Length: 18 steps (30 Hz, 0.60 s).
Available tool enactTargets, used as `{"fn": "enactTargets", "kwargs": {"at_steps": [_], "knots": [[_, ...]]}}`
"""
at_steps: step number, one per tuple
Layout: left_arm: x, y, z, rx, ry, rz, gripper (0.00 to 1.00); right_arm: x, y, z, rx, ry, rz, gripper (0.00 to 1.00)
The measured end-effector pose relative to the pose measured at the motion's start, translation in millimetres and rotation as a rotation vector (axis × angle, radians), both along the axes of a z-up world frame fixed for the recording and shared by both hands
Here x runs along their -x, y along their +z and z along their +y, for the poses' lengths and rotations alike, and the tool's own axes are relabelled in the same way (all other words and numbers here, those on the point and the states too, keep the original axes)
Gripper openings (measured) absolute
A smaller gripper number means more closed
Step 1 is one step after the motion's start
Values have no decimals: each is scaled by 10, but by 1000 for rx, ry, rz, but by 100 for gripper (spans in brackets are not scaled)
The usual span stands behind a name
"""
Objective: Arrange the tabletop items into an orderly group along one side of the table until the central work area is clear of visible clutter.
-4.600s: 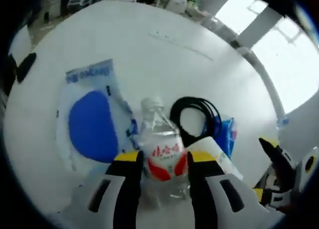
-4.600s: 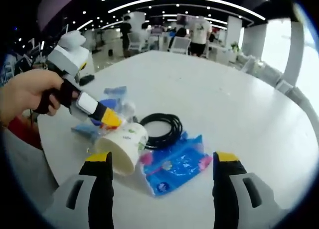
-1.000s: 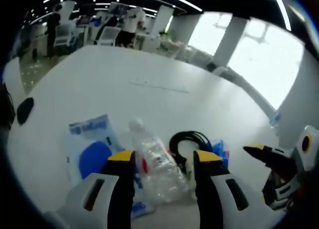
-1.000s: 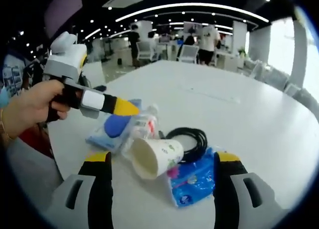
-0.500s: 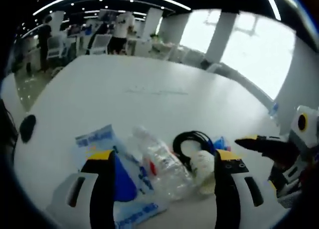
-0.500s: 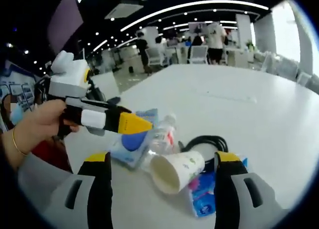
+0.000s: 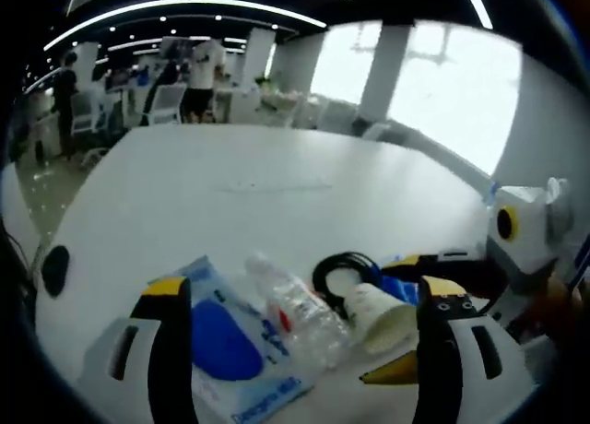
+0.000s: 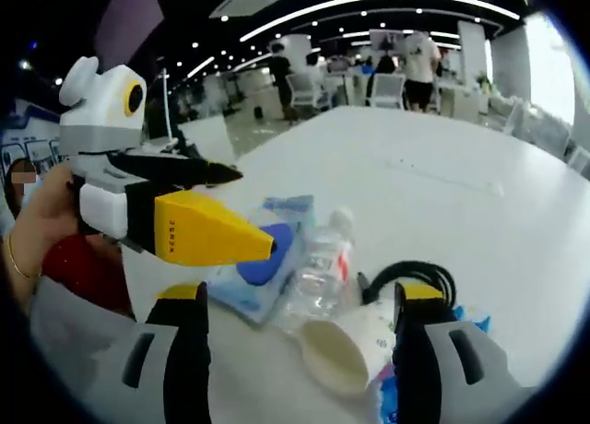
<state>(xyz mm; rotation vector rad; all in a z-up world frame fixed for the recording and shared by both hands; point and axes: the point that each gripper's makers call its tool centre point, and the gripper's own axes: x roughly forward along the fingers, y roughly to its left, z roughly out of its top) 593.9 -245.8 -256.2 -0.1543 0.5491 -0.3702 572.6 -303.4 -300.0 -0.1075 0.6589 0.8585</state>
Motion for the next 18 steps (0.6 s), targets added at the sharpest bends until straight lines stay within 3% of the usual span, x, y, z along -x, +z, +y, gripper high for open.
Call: {"fn": "enactTargets", "kwargs": {"at_steps": [6, 10, 14, 18], "knots": [[36, 19, 47, -33, -13, 1, 99, -39, -80, 105, 26, 10, 40, 73], [52, 80, 131, -42, -14, -16, 99, -70, -154, 174, 65, 32, 61, 70], [78, 63, 217, -43, -7, 2, 99, -118, -235, 225, 105, 37, 72, 67], [101, 72, 265, -46, -6, 7, 99, -153, -354, 224, 164, 26, 122, 60]]}}
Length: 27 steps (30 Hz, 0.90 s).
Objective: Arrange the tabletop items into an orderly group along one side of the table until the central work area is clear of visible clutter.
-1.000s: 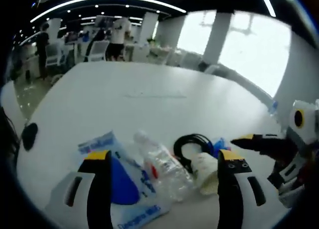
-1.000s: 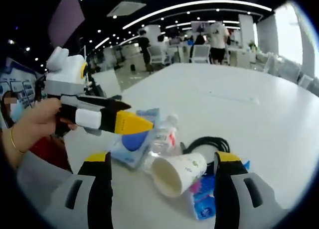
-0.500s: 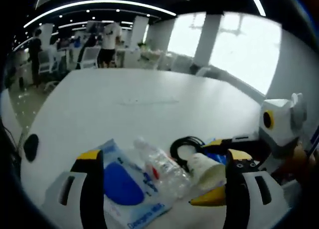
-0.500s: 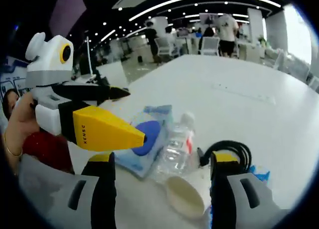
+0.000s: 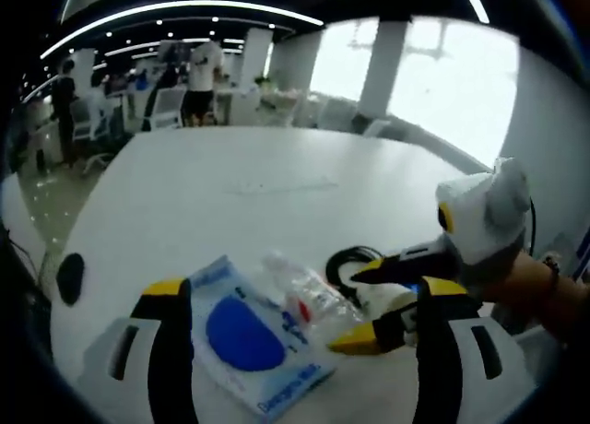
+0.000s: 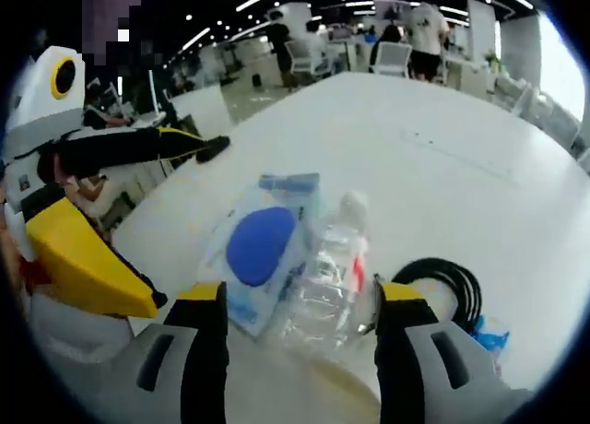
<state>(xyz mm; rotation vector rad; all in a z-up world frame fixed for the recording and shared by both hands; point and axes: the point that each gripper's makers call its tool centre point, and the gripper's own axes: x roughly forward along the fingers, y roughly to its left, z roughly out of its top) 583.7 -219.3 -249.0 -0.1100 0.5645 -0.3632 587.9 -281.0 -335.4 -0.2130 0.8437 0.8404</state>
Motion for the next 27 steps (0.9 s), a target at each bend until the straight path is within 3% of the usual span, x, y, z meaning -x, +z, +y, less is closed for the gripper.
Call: {"fn": "enactTargets", "kwargs": {"at_steps": [3, 10, 16, 27], "knots": [[27, -7, 52, -9, 0, 5, 99, -29, -61, 12, 46, 3, 11, 55], [113, -76, 246, -37, 11, 18, 98, -137, -227, 20, 137, -48, 50, 53], [123, -88, 331, -21, 24, 21, 98, -187, -380, -2, 163, -84, 107, 51], [116, -131, 328, -11, 6, 27, 96, -231, -563, -26, 200, -165, 155, 45]]}}
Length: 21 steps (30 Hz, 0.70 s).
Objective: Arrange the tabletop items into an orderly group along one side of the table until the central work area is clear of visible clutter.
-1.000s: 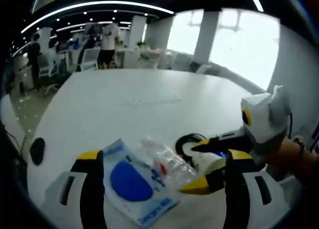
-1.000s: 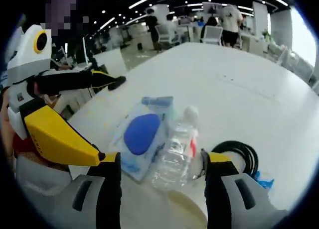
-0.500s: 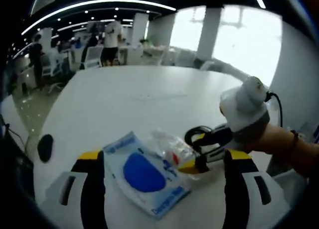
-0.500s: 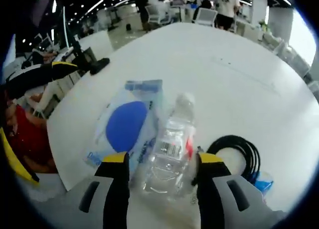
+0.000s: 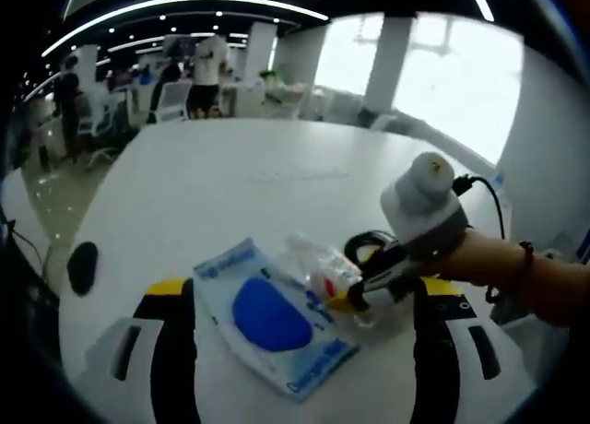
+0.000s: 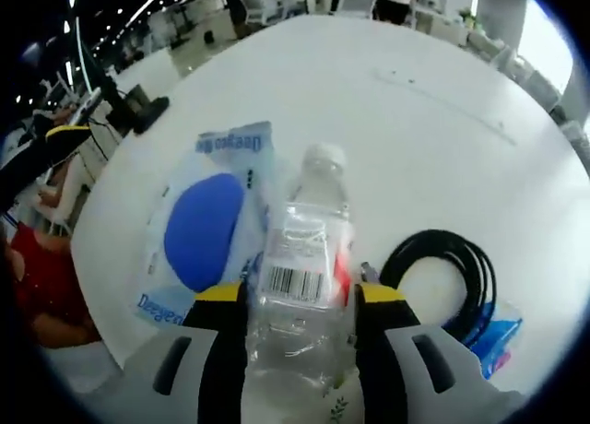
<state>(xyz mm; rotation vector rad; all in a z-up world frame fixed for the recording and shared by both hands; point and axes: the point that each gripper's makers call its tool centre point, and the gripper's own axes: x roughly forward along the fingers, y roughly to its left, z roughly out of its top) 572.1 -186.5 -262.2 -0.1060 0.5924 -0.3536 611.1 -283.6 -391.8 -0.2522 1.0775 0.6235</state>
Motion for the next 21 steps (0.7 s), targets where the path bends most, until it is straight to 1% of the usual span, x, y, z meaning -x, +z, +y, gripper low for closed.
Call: {"fn": "enactTargets", "kwargs": {"at_steps": [3, 6, 10, 13, 15, 18, 20, 21], "knots": [[-4, -12, -5, 2, -5, 2, 96, 20, -44, 18, 11, -13, 7, 44], [-2, -29, -10, 2, -7, 6, 95, 20, -47, 3, 18, -23, 8, 44], [8, -54, -28, 4, -15, 15, 94, 12, -33, 3, 8, -25, 5, 41], [-2, -46, -41, 7, -20, 13, 94, -3, -11, -4, -25, -52, -2, 38], [-13, -36, -45, 14, -20, 9, 93, -28, 5, 4, -53, -71, -19, 37], [-16, -43, -46, 22, -20, 12, 93, 7, 0, 26, -65, -66, -18, 36], [-14, -67, -36, 21, -17, 19, 92, -24, 44, 85, -117, -80, -49, 35], [-14, -75, -31, 21, -16, 21, 92, -21, 63, 92, -128, -84, -53, 35]]}}
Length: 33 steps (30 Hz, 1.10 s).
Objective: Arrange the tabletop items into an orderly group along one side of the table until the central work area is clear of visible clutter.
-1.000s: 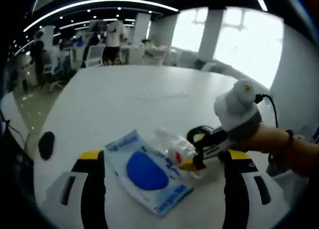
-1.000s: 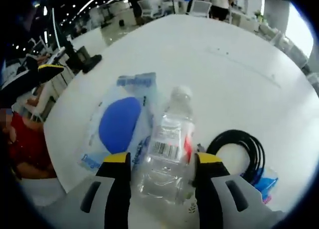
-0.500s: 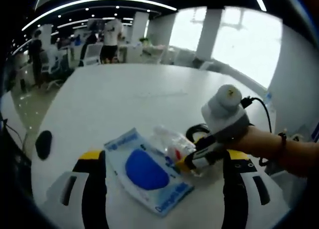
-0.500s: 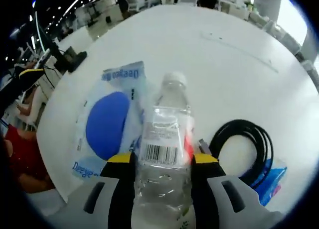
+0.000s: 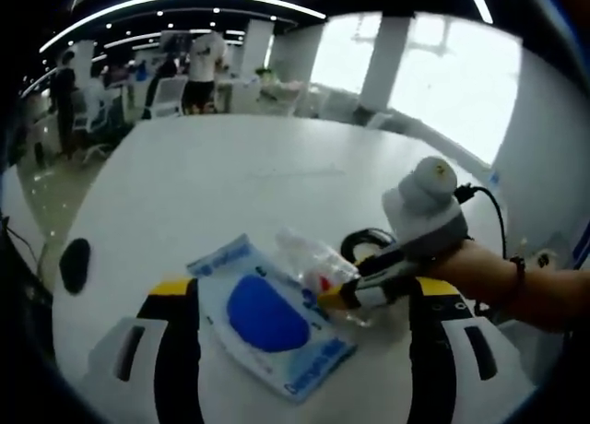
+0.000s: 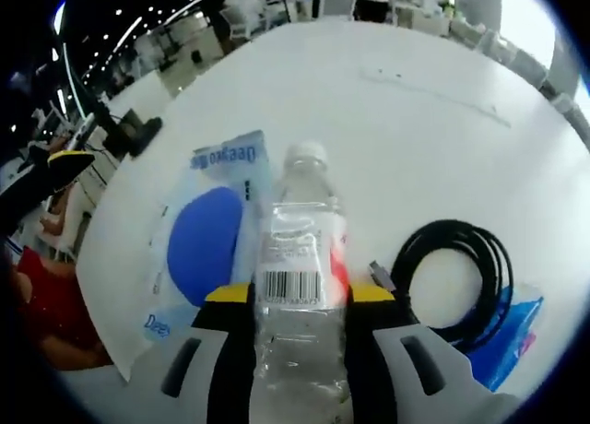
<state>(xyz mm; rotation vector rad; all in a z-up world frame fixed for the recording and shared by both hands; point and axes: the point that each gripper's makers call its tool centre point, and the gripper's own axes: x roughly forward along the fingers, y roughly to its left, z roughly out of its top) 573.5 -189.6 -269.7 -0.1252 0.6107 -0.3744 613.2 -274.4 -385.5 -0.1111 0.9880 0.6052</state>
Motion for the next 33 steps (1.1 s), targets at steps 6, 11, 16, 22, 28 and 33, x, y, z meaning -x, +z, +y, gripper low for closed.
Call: {"fn": "enactTargets", "kwargs": {"at_steps": [6, 11, 16, 22, 28, 33], "knots": [[-10, -3, -4, 63, 20, 10, 89, -10, 238, 98, -57, 32, -83, 35], [-35, 45, -39, 104, 24, 4, 86, 24, 471, 173, -111, 66, -157, 36], [-67, 136, -90, 188, 28, -2, 83, 127, 735, 240, -164, 109, -230, 36], [-64, 193, -175, 231, 24, -2, 81, 227, 979, 286, -217, 118, -285, 36], [-44, 317, -324, 372, 34, -9, 73, 404, 1231, 340, -261, 168, -350, 36], [29, 319, -407, 389, 10, 11, 69, 518, 1329, 351, -266, 185, -377, 36]]}}
